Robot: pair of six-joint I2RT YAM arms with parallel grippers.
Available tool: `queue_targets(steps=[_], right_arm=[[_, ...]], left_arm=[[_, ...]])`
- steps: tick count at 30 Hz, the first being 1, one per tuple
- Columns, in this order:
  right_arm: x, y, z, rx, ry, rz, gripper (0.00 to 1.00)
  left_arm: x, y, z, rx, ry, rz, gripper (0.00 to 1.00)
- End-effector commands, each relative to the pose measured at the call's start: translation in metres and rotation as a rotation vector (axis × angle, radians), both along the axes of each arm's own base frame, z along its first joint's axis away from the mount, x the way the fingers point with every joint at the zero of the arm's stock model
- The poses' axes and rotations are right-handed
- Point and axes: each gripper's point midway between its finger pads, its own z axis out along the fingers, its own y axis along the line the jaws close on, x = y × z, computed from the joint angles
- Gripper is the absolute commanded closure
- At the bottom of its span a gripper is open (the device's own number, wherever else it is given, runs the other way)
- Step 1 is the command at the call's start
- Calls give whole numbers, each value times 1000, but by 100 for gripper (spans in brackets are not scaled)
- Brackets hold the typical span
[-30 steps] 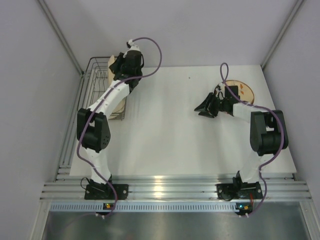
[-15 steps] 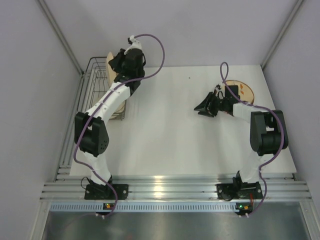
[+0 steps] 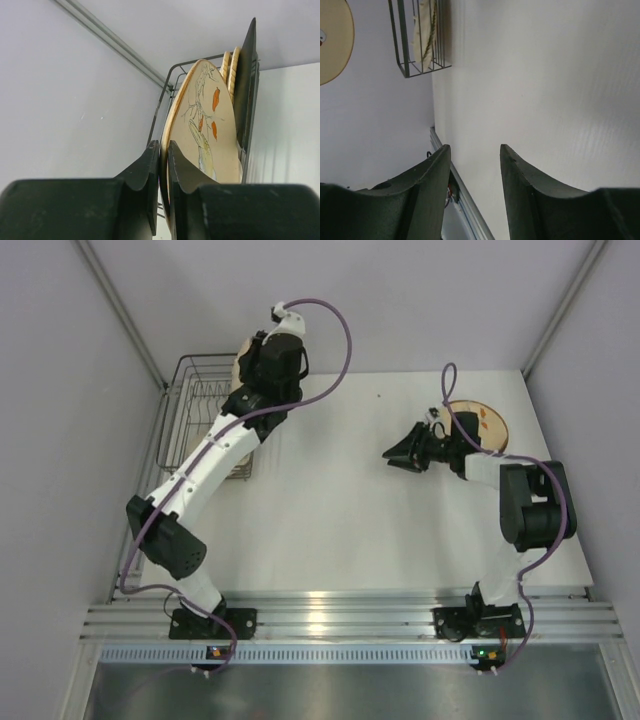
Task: Unload the plates from the dish rack
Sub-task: Grab a plate with the left arm, then pass the plate from the left arm to the right
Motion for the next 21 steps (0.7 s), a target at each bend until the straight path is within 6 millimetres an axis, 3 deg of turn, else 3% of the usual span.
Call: queue_targets(steps=[1,7,9,10,12,15,18,21], right_arm=[[-1,10,42,86,-156,65,55],[-5,13,52,139,-177,75,55],[-6,13,55,147,-194,75,55],[-6,13,56,153,-190,68,55],[-8,14,60,165,-205,72,55],[-12,15,71,212,-217,81,50],[-18,16,80,251,-264,104,43],[-23,18,82,279,-260,123,36]], left_arm=[[-35,-1,72,-226,-197,-75,100],[-50,-14,66,-300,-171,-152,100],[-55,-28,66,-386,-171,-251,100],[-55,-37,55,-415,-142,-301,100],[-59,-64,52,-529,-131,-452,100],[-60,-98,15,-673,-32,-616,100],[-67,-124,1,-833,37,-760,100],[-63,-127,-21,-970,82,-833,100]])
